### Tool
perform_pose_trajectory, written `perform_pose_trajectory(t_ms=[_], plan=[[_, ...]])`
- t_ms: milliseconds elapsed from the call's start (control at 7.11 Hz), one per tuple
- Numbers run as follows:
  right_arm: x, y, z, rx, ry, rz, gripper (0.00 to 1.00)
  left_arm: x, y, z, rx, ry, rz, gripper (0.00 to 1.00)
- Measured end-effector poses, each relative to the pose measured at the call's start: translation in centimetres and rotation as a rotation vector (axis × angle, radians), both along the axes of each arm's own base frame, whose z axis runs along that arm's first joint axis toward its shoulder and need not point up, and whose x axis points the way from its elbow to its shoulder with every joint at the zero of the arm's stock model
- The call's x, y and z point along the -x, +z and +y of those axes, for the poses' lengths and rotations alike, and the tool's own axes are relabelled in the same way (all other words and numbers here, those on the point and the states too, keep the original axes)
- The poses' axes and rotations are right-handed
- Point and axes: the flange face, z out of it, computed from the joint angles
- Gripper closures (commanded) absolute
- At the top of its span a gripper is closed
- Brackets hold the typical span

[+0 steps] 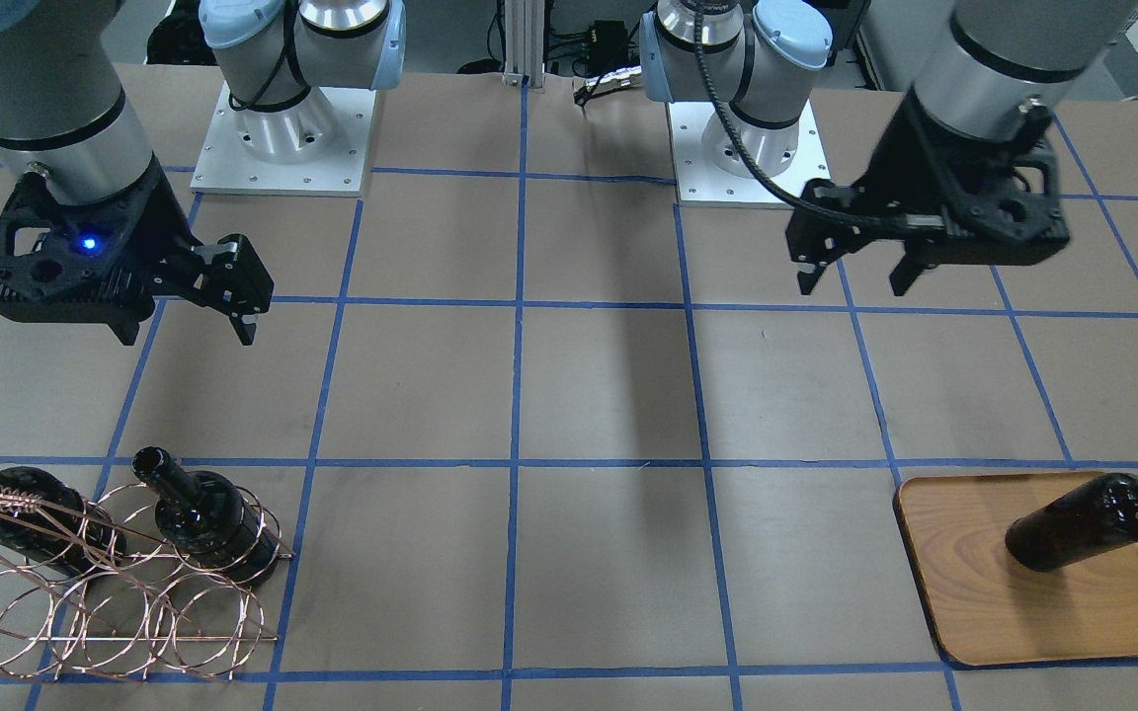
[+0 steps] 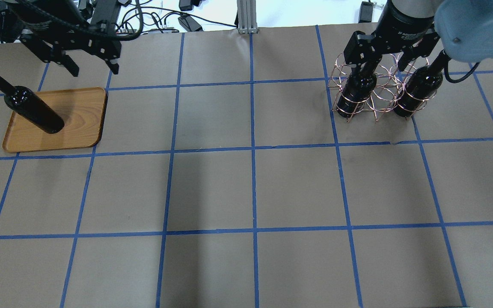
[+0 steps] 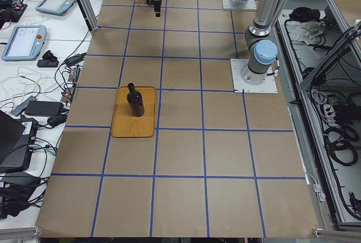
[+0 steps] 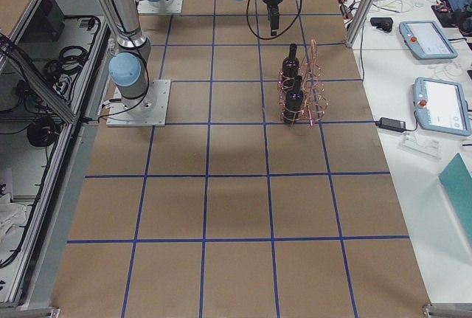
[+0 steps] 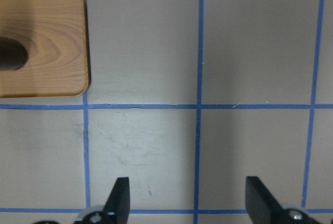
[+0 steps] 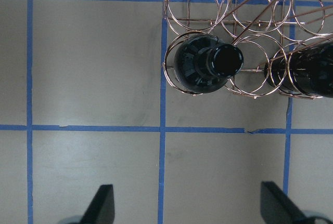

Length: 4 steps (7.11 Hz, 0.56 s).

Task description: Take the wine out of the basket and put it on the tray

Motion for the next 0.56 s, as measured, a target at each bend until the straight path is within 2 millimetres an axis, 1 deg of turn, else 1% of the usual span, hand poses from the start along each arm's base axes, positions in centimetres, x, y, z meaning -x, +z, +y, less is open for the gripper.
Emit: perform_pose_trajectory(t_ms=[141,281,422,563], plan=[[0.0,0.0,0.0,0.001,0.001,0.0,0.0,3.0,-0.3,1.3,-0.005,-0.02,0.003,0.14],[0.0,0.0,0.0,0.001,0.001,0.001,0.0,4.7,-0.2,2.4,-0.001,-0.039,0.01,0.13],[0.0,0.0,0.0,0.002,0.001,0.001,0.0,5.4,0.1,3.1,0.004,-0.049,0.01,0.08],[0.0,0.0,0.0,0.001,0.0,0.003,0.0,5.6,0.1,3.5,0.008,-0.054,-0.002,0.06]])
